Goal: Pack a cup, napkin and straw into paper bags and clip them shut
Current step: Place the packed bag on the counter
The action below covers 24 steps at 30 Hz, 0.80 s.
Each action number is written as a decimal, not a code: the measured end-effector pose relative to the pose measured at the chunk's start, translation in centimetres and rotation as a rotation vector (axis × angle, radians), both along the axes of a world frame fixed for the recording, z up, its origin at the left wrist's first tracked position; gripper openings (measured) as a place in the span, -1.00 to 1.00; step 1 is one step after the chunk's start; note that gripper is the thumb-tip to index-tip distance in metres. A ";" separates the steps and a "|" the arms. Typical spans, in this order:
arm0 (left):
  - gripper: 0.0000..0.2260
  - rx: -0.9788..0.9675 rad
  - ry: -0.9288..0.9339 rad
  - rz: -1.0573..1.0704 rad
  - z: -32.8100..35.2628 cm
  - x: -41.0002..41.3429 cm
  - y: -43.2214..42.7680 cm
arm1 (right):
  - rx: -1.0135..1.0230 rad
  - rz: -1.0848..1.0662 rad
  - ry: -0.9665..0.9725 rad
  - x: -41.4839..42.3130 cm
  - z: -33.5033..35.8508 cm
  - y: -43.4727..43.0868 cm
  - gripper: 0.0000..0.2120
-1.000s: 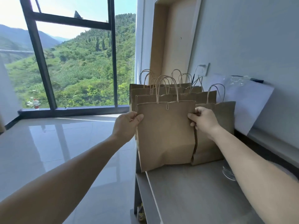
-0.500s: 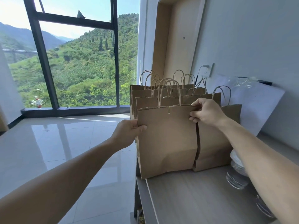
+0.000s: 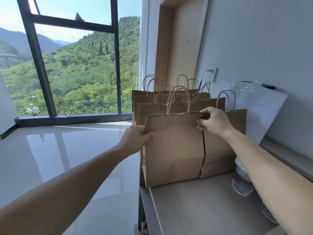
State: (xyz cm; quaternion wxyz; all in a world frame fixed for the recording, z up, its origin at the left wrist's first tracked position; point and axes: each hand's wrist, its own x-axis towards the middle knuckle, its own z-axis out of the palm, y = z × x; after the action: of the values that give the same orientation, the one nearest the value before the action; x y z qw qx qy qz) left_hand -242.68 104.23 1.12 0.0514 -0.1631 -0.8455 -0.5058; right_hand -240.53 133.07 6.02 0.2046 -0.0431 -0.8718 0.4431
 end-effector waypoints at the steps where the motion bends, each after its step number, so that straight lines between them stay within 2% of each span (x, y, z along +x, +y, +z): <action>1: -0.83 -0.013 -0.005 -0.007 0.2 -0.1 0.0 | -0.010 -0.004 -0.002 0.2 0.1 -0.1 -0.74; 3: -0.77 -0.032 0.044 -0.003 0.7 -0.2 0.0 | -0.005 -0.025 0.003 0.6 0.1 -0.4 -0.64; 5: -0.58 -0.091 0.176 0.060 1.2 -0.1 0.0 | 0.057 -0.070 0.026 1.4 0.3 -0.9 -0.50; 7: -0.29 -0.190 0.388 0.140 1.7 -0.1 0.0 | 0.133 -0.120 0.057 2.5 0.5 -1.6 -0.43; 8: -0.21 -0.263 0.543 0.160 2.2 0.2 -0.1 | 0.174 -0.153 0.067 3.3 0.7 -2.0 -0.41; 10: -0.17 -0.461 0.867 0.156 3.2 0.7 0.1 | 0.215 -0.202 0.071 4.9 0.9 -2.8 -0.40; 12: -0.25 -0.618 1.034 0.079 4.2 1.4 0.5 | 0.224 -0.223 0.054 6.7 1.0 -3.6 -0.42; 15: -0.37 -0.718 0.987 -0.104 4.7 3.3 1.9 | 0.287 -0.264 -0.015 9.9 0.6 -4.7 -0.43; 18: -0.45 -0.699 0.893 -0.304 4.8 5.6 4.1 | 0.302 -0.364 -0.099 14.5 -0.2 -5.3 -0.44; 24: -0.47 -0.680 0.798 -0.640 5.2 13.5 10.3 | 0.328 -0.691 -0.236 28.3 -1.5 -5.7 -0.46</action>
State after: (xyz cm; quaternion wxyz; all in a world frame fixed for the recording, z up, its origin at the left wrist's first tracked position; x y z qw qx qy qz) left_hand -229.15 114.55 6.34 0.1546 -0.5930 -0.7841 -0.0983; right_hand -212.23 127.41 4.55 0.2442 -0.3511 -0.8826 0.1949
